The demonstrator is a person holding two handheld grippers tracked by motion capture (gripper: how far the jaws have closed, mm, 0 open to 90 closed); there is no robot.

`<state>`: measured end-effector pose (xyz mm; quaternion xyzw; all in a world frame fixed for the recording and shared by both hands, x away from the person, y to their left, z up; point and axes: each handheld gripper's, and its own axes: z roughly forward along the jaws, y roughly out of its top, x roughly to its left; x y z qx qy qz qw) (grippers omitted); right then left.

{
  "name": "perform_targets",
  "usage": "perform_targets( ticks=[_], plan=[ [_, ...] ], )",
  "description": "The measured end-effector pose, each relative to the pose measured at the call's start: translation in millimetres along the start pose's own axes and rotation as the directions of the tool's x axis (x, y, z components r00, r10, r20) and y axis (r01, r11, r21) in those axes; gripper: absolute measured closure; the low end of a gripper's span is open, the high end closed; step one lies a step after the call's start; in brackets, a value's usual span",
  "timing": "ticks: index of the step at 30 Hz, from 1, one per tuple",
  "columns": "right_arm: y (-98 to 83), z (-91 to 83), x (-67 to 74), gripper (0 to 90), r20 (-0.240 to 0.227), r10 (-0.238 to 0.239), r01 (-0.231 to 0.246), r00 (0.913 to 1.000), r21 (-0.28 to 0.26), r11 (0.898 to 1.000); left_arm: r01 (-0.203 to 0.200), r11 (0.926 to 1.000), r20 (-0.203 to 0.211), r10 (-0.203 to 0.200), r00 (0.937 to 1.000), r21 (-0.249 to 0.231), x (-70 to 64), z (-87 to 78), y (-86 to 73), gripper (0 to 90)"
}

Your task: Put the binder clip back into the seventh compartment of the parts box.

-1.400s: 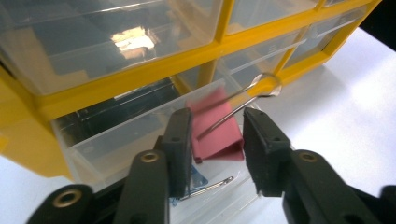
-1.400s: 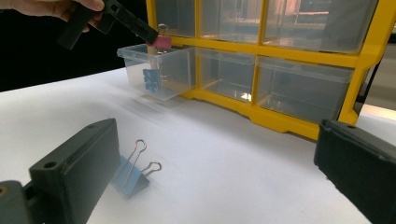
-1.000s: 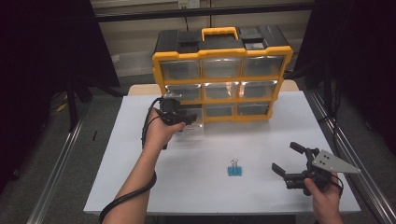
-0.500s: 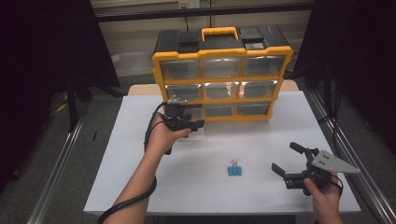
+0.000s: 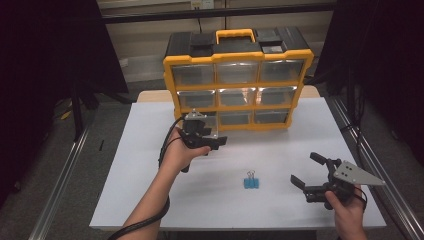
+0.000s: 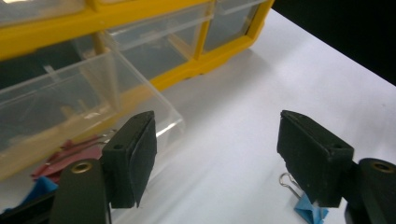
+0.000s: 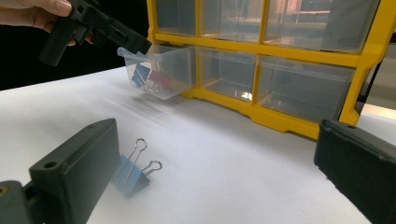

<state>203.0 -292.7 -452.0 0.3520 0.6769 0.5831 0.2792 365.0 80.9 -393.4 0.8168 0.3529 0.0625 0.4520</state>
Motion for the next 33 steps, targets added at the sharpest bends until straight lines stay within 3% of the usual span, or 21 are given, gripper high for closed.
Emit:
perform_targets(
  ticks=[10,15,33],
  plan=[
    [0.0,0.1,-0.1,0.0,-0.003,0.0,0.0,1.0,0.001,1.0,-0.011,0.9999,0.036,0.011,0.9993,-0.006,-10.9,6.9,-9.9,22.6],
    [0.0,-0.2,0.0,0.0,-0.002,0.001,-0.001,1.0,0.0,1.0,-0.008,1.0,0.076,0.009,0.997,-0.002,-16.5,11.0,-15.9,19.3],
    [0.0,0.1,0.3,0.0,-0.004,0.0,0.0,1.0,0.001,1.0,-0.033,0.9994,0.125,0.034,0.9916,-0.004,-32.2,25.5,-37.5,15.4]
  ],
)
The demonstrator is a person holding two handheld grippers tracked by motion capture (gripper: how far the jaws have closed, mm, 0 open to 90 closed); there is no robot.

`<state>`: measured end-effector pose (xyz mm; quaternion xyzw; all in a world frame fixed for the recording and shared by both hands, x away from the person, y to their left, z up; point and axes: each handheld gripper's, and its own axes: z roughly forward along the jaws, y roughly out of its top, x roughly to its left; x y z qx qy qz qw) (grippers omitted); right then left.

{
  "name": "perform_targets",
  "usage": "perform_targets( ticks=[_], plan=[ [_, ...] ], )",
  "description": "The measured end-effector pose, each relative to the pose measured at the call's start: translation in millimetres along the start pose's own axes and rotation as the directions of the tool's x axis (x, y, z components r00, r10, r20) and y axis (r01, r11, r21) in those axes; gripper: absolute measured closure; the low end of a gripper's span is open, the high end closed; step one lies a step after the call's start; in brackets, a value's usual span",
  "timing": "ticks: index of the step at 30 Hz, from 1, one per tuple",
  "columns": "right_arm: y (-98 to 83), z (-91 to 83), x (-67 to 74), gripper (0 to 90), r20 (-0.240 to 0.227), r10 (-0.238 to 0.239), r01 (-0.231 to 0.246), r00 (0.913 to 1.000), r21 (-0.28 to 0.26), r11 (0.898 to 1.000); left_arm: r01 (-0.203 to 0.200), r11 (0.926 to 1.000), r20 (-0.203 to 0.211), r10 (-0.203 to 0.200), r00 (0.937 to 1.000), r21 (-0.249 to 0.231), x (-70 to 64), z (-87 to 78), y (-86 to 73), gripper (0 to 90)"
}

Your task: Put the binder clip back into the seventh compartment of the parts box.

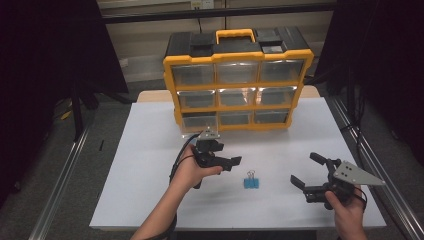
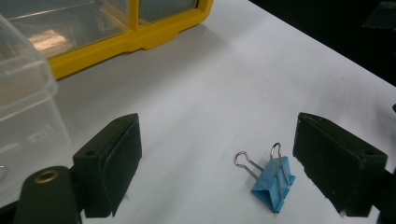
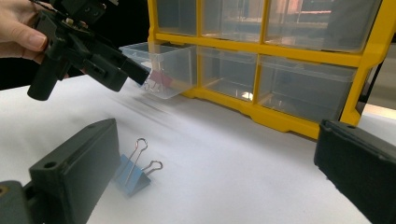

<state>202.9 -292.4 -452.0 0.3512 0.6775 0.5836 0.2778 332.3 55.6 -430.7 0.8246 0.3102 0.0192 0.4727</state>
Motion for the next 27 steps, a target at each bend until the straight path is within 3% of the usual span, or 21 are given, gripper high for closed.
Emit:
perform_targets(
  ticks=[8,14,15,27],
  plan=[
    [0.1,-0.5,-0.2,0.0,0.0,0.003,-0.003,1.0,0.0,1.0,0.001,1.0,0.037,-0.001,0.9993,0.0,-6.1,8.8,-7.4,14.3],
    [0.1,-0.6,-0.6,0.0,-0.001,0.0,0.0,1.0,-0.003,1.0,-0.006,0.9997,0.037,0.005,0.9993,0.023,-8.9,12.5,-10.8,14.1],
    [0.1,-0.5,-0.5,0.0,-0.001,0.001,-0.001,1.0,-0.003,1.0,0.002,1.0,0.049,-0.002,0.9988,0.004,-9.3,14.0,-12.0,14.1],
    [0.2,-0.6,-0.2,0.0,-0.001,0.002,-0.002,1.0,-0.002,1.0,0.004,0.9999,0.067,-0.005,0.9978,0.01,-12.9,18.6,-18.2,14.0]
  ],
)
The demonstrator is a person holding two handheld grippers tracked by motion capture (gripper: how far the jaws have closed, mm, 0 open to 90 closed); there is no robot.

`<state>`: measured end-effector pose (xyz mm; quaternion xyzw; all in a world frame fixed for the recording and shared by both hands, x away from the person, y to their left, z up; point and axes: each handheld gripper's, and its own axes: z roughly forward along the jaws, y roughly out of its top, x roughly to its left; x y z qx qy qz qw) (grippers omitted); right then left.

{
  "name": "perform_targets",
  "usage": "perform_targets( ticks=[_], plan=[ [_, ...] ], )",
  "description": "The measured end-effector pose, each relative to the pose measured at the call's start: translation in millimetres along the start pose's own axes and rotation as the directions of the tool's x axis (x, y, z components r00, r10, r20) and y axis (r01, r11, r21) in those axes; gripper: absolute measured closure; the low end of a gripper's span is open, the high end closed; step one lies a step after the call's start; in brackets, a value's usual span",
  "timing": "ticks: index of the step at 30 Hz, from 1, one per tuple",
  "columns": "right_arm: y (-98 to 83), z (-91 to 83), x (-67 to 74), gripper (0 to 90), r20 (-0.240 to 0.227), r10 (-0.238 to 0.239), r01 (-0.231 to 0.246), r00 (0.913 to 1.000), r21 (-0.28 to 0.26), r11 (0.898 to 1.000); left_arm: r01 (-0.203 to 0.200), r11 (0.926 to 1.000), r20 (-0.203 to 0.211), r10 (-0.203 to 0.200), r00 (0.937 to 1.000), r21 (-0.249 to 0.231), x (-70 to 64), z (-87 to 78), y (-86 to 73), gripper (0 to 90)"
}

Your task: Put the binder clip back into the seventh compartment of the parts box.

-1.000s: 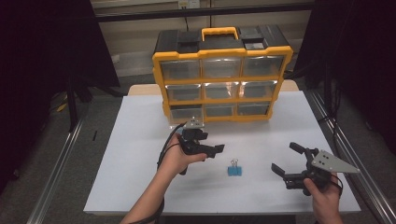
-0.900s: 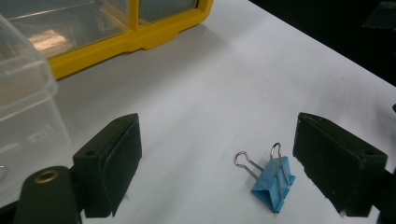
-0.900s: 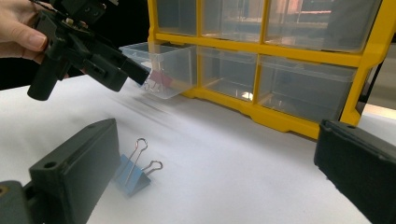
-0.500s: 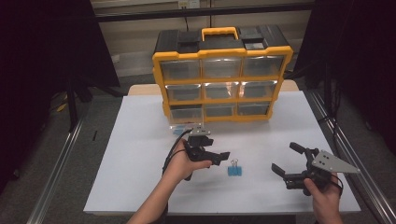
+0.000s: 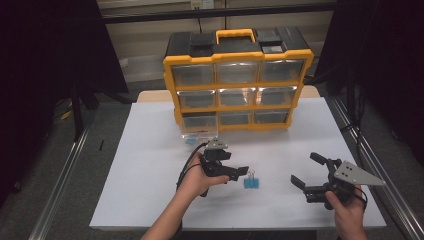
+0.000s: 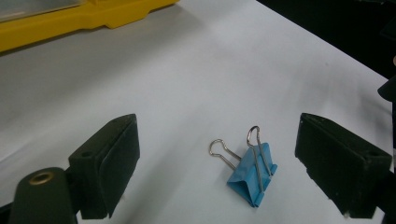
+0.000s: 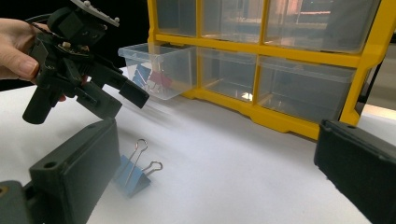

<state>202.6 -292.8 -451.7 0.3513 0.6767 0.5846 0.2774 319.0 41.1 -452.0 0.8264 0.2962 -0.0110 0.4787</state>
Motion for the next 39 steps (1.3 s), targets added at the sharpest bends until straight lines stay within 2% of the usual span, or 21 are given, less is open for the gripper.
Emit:
perform_targets(
  ticks=[7,8,14,21,23,31,36,38,39],
  plan=[
    [-0.1,0.0,-0.2,0.0,0.0,0.0,0.0,1.0,-0.001,1.0,-0.007,1.0,0.006,0.007,1.0,0.005,-2.5,4.1,-4.6,14.0],
    [0.0,-0.1,-0.2,0.0,0.0,-0.001,0.001,1.0,-0.001,1.0,-0.011,0.9998,-0.006,0.011,0.9999,0.016,-3.2,4.2,-4.6,14.0],
    [0.0,-0.1,0.0,0.0,-0.001,-0.001,0.001,1.0,0.0,1.0,-0.012,0.9999,0.007,0.012,0.9999,0.005,-4.9,7.5,-7.9,14.1],
    [-0.1,-0.1,0.1,0.0,-0.001,0.0,0.0,1.0,0.001,1.0,-0.026,0.9992,-0.002,0.026,0.9996,0.03,-7.7,11.0,-12.2,14.9],
    [-0.1,-0.1,-0.1,0.0,-0.001,-0.002,0.002,1.0,0.0,1.0,-0.027,0.9994,0.011,0.027,0.9996,0.023,-7.6,12.5,-13.7,15.1],
    [-0.1,-0.1,0.0,0.0,-0.001,0.0,0.0,1.0,0.001,1.0,-0.036,0.999,0.002,0.036,0.9993,0.028,-8.7,15.7,-16.9,15.7],
    [-0.2,0.0,0.3,0.0,-0.005,0.001,-0.001,1.0,0.002,1.0,-0.043,0.9978,0.008,0.043,0.999,0.051,-10.1,18.5,-20.3,17.3],
    [-0.2,0.0,0.3,0.0,-0.005,0.001,-0.001,1.0,0.002,1.0,-0.053,0.9975,0.005,0.053,0.9986,0.046,-11.1,20.1,-21.1,19.5],
    [-0.2,-0.1,0.2,0.0,-0.002,0.0,0.0,1.0,0.003,1.0,-0.063,0.9961,-0.008,0.063,0.9979,0.062,-12.4,19.9,-20.9,20.7]
  ],
)
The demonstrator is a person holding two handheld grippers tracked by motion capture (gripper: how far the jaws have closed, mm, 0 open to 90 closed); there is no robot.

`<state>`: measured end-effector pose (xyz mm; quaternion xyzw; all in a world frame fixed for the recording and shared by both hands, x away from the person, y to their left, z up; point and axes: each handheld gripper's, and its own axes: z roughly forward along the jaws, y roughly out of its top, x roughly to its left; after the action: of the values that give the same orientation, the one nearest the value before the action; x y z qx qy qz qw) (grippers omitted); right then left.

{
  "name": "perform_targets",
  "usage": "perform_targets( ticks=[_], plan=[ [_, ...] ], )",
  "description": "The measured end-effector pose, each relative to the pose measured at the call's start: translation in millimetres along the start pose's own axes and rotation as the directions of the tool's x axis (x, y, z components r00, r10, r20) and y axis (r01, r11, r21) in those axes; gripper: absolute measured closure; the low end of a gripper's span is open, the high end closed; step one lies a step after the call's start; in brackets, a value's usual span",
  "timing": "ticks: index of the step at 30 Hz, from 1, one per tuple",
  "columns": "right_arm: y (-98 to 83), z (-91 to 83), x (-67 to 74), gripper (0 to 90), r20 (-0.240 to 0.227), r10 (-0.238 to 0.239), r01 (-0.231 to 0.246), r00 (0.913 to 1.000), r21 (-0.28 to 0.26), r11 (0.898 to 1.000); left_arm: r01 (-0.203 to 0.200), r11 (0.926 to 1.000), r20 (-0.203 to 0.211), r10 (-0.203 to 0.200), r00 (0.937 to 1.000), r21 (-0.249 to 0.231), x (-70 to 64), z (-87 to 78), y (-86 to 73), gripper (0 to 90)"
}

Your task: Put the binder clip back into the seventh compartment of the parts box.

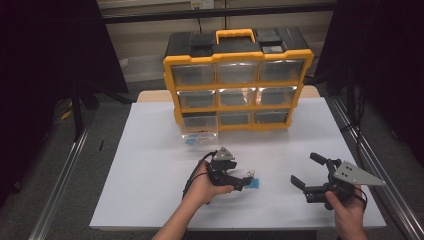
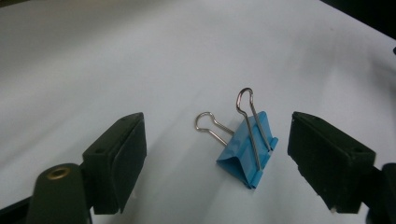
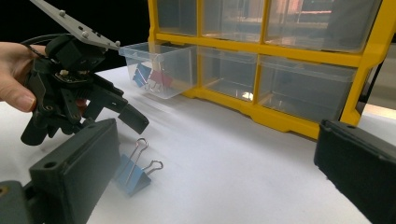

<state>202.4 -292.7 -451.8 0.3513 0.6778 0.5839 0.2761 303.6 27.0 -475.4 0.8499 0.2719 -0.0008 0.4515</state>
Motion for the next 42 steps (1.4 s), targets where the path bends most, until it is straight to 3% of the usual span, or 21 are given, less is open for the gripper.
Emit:
perform_targets(
  ticks=[5,9,12,13,14,20,23,27,28,30,32,35,38,41,42],
  plan=[
    [-0.1,-0.2,-0.3,0.0,0.002,-0.002,0.002,1.0,0.0,1.0,-0.058,0.9982,0.002,0.058,0.9983,0.012,-2.2,0.6,1.5,33.6],
    [-0.1,0.0,-0.1,0.0,0.004,0.0,0.0,1.0,0.0,1.0,-0.078,0.9967,0.006,0.078,0.997,0.022,-4.6,2.9,1.5,40.4],
    [-0.2,0.0,-0.2,0.0,-0.001,-0.004,0.004,1.0,0.0,1.0,-0.09,0.9958,0.02,0.09,0.9957,0.014,-6.5,6.8,0.2,43.2],
    [-0.2,-0.1,-0.3,0.0,0.0,-0.003,0.003,1.0,0.0,1.0,-0.087,0.996,0.014,0.087,0.9961,0.019,-8.2,7.4,0.1,44.4],
    [-0.2,-0.1,-0.3,0.0,0.001,-0.002,0.002,1.0,0.0,1.0,-0.112,0.9928,0.019,0.111,0.9936,0.042,-8.7,7.6,0.5,45.7],
    [-0.2,-0.3,-0.4,0.0,0.001,-0.003,0.003,1.0,0.001,1.0,-0.132,0.9898,0.031,0.131,0.9909,0.053,-13.1,12.4,-0.9,51.2],
    [-0.3,-0.3,-0.5,0.0,0.002,-0.003,0.003,1.0,0.001,1.0,-0.136,0.9872,0.036,0.133,0.9904,0.083,-14.6,12.8,-1.0,53.3],
    [-0.5,-0.1,-0.7,0.0,0.001,-0.006,0.006,1.0,0.004,1.0,-0.143,0.9874,0.043,0.14,0.9892,0.069,-15.5,15.9,-4.1,53.4],
    [-0.5,-0.2,-0.6,0.0,0.003,-0.004,0.004,1.0,0.005,1.0,-0.152,0.9837,0.049,0.148,0.9878,0.096,-15.5,14.8,-3.8,53.3],
    [-0.5,-0.1,-0.7,0.0,0.004,-0.003,0.003,1.0,0.005,1.0,-0.154,0.9831,0.043,0.151,0.9877,0.099,-15.9,14.3,-4.8,53.4],
    [-0.6,0.3,-0.8,0.0,-0.003,-0.006,0.006,1.0,0.004,1.0,-0.15,0.985,0.04,0.147,0.9884,0.086,-16.5,14.9,-5.2,55.7],
    [-0.5,0.4,-0.5,0.0,0.003,-0.001,0.001,1.0,0.004,1.0,-0.178,0.9771,0.03,0.176,0.984,0.116,-17.0,12.8,-4.2,59.8],
    [-0.5,0.0,-0.7,0.0,0.005,-0.004,0.004,1.0,0.005,1.0,-0.153,0.9846,0.026,0.151,0.9882,0.085,-15.9,13.4,-5.7,62.7],
    [-0.5,0.4,-0.4,0.0,0.003,0.0,0.0,1.0,0.005,1.0,-0.151,0.9841,0.018,0.15,0.9885,0.093,-15.5,12.4,-5.3,62.8],
    [-0.5,0.5,-0.4,0.0,0.002,-0.002,0.002,1.0,0.004,1.0,-0.133,0.9887,0.021,0.132,0.9911,0.07,-16.2,13.6,-5.9,62.8]
  ],
)
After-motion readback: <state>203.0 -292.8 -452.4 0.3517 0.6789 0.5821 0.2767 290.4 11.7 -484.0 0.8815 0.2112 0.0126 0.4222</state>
